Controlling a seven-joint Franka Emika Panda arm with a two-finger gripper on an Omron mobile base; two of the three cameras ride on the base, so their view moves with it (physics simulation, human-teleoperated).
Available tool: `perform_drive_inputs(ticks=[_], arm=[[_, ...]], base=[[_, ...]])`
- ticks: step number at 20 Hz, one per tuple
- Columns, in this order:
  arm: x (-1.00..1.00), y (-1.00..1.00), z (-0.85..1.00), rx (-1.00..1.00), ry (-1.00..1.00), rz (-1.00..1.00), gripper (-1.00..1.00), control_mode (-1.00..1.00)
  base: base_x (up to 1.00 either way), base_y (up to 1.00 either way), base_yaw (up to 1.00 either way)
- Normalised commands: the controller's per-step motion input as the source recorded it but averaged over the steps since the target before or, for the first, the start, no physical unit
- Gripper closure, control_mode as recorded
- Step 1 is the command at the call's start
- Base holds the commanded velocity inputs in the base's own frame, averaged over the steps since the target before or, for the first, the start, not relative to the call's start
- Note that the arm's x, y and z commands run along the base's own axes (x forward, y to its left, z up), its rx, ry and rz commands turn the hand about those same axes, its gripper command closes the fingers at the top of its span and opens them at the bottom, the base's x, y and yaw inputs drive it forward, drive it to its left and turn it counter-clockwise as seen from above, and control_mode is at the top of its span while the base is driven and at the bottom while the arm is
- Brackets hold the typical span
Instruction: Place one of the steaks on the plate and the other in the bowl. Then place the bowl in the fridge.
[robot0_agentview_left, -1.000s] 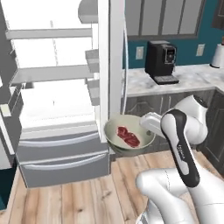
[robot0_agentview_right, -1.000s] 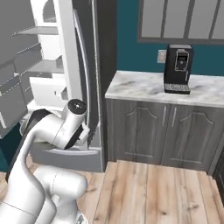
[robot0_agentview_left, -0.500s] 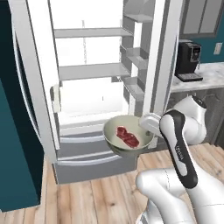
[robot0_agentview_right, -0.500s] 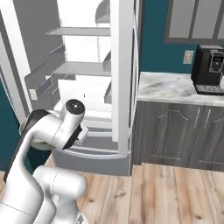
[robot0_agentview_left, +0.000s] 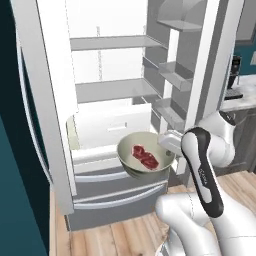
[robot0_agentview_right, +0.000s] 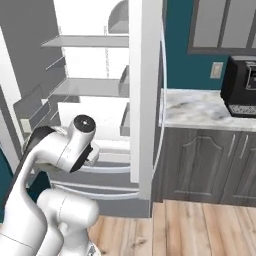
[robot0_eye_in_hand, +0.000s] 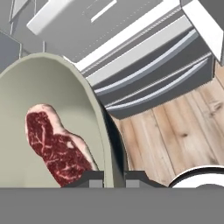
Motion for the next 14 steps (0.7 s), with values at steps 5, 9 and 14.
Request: perform_drive_inputs(ticks=[5,9,14], arm=[[0.0,0.0,0.0,0.0,0.0,0.0,1.0,1.0],[0.0,0.0,0.0,0.0,0.0,0.0,1.0,1.0],[0.0,0.0,0.0,0.0,0.0,0.0,1.0,1.0]], base=[[0.19,0.5,0.0],[0.21,0.15,0.0],[0.46,0.1,0.0]])
